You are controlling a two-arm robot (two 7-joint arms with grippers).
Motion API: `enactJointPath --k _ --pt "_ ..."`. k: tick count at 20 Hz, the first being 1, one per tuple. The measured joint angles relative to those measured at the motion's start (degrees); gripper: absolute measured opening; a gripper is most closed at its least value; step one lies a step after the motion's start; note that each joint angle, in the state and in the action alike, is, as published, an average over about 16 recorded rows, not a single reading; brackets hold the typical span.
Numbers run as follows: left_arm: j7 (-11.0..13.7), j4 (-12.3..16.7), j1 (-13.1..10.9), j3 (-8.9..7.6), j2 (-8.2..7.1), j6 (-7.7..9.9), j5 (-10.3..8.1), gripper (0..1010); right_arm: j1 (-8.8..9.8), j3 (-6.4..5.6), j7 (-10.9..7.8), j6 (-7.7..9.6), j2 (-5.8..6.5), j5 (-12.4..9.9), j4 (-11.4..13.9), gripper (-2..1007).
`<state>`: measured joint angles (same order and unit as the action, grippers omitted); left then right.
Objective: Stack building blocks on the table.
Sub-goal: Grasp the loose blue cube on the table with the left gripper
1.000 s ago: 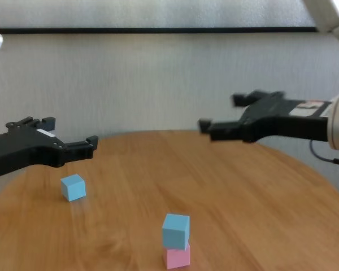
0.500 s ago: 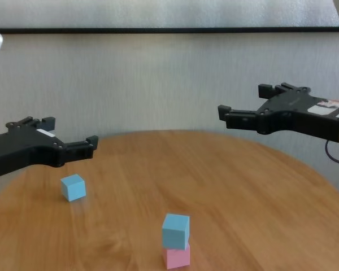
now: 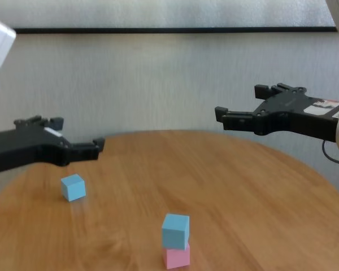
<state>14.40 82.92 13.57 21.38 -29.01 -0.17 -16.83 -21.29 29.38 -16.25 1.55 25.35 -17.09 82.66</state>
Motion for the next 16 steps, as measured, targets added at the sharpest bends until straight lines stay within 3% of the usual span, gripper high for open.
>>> enactJointPath --k 7,16 --pt "3.07 -1.90 2.38 -0.22 -1.08 3.11 1.14 1000 -0.29 0.31 -0.07 0.04 0.04 0.14 -0.19 1001" --pt "10.59 -10.08 7.75 -0.50 0.10 2.78 -0.01 1000 -0.46 0.48 -0.11 0.08 0.08 0.23 -0.30 1001"
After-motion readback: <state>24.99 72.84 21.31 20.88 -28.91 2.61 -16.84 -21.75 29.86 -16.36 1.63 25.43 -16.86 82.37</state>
